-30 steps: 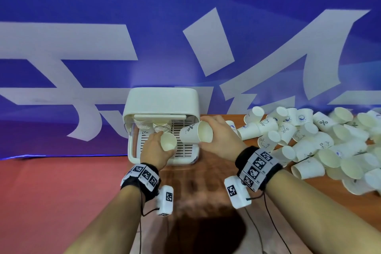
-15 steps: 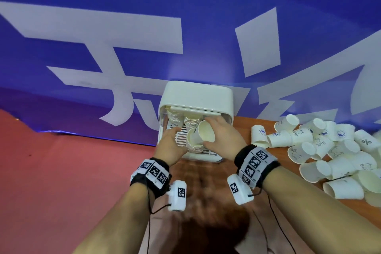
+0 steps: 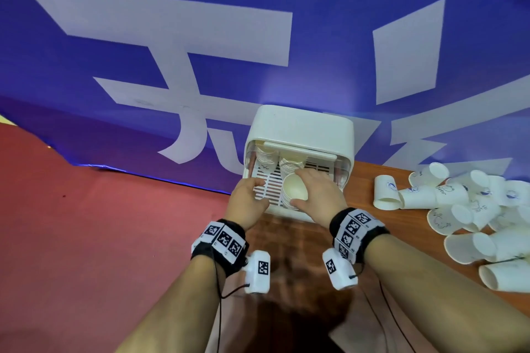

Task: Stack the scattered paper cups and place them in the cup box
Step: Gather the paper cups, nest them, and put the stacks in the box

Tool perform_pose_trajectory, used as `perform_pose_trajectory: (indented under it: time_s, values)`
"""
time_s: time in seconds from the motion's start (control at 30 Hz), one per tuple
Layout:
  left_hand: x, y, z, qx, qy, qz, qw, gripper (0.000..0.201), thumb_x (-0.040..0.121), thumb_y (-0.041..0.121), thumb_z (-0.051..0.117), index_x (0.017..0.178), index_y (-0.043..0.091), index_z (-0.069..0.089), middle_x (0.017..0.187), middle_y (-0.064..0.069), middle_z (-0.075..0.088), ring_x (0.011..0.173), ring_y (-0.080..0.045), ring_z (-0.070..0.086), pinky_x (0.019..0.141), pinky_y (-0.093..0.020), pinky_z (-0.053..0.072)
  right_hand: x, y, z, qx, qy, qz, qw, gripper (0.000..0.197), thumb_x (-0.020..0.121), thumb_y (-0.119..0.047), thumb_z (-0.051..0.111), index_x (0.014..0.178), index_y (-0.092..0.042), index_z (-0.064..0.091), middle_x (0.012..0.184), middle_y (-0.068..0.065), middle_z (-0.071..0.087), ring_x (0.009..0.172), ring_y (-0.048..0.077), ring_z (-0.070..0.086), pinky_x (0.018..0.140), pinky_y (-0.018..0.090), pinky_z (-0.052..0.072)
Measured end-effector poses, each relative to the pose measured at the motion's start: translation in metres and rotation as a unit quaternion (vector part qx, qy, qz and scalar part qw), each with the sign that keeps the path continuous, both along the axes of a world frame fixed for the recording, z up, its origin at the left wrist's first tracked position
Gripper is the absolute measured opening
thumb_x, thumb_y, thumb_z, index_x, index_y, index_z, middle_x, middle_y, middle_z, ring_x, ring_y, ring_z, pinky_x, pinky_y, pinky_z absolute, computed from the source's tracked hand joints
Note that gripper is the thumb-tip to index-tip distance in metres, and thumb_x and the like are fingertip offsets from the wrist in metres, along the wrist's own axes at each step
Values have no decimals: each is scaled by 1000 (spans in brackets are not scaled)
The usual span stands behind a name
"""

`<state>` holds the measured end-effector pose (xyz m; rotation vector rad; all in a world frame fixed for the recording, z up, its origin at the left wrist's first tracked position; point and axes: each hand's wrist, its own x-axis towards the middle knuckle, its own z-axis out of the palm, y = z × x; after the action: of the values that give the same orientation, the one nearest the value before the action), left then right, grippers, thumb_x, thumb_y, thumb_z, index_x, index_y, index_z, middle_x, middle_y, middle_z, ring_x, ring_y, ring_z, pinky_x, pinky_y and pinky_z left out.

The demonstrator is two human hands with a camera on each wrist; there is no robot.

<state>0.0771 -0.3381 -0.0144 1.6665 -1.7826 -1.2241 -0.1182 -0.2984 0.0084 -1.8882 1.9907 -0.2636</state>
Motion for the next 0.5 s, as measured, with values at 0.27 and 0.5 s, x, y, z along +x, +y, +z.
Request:
perform_pose_trajectory:
  time_s: [0.27, 0.5]
  values:
    - [-2, -6, -7, 9, 7, 0, 1000, 44, 86, 14, 65, 128, 14, 55, 127, -3, 56, 109, -19, 57, 99, -39, 48, -4, 1, -10, 8, -67, -44, 997, 79, 79, -42, 77, 146, -24, 40, 148, -5, 45, 134, 18, 43, 107, 33, 37]
    - [-29, -6, -13, 86, 13, -42, 995, 57, 98, 42, 50, 146, 13, 39, 142, -9, 51, 127, -25, 51, 109, -42, 39, -14, 6, -16, 71, -182, -119, 973, 75, 87, -42, 69, 149, -21, 33, 146, 3, 45, 128, 22, 48, 104, 33, 40]
